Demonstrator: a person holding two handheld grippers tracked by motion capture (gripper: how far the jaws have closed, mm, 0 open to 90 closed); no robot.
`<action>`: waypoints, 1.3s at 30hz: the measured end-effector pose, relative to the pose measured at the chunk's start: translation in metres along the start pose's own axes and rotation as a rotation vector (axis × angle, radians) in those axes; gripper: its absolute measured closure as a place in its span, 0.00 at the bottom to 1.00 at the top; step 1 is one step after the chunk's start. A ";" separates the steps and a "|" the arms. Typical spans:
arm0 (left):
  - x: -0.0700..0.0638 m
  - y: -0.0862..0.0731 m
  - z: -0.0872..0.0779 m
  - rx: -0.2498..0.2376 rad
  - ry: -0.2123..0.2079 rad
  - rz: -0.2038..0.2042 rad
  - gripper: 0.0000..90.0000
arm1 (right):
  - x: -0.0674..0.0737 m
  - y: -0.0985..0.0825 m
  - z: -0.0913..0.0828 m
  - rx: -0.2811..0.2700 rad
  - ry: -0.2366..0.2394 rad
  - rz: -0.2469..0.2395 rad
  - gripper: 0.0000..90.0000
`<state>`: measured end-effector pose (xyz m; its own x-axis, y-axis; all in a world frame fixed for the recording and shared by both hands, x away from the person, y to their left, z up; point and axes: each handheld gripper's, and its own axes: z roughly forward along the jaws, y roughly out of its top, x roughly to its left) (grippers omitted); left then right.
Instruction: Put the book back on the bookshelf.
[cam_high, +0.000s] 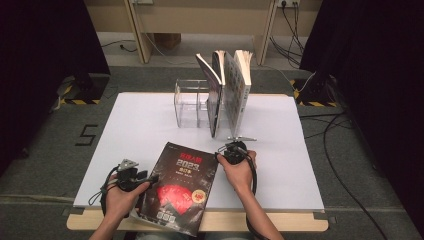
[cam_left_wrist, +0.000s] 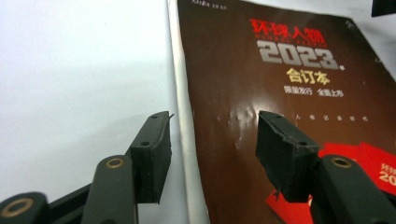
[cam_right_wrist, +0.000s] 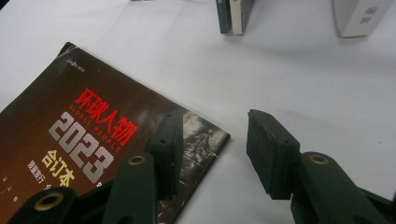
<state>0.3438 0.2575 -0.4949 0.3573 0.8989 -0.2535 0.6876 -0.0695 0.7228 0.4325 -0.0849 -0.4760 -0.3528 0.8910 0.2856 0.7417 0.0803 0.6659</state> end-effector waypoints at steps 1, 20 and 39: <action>0.000 0.000 0.000 0.002 -0.002 -0.001 0.49 | 0.000 0.001 0.001 0.006 -0.002 0.000 0.63; 0.004 0.000 0.000 0.016 -0.007 -0.012 0.50 | 0.000 0.004 0.015 0.058 0.018 0.030 0.62; 0.002 0.001 0.000 0.029 -0.024 -0.032 0.54 | 0.003 0.004 0.018 0.053 0.028 0.019 0.61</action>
<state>0.3451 0.2588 -0.4949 0.3502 0.8901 -0.2918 0.7165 -0.0540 0.6955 0.4445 -0.0742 -0.4845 -0.3534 0.8799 0.3176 0.7774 0.0874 0.6229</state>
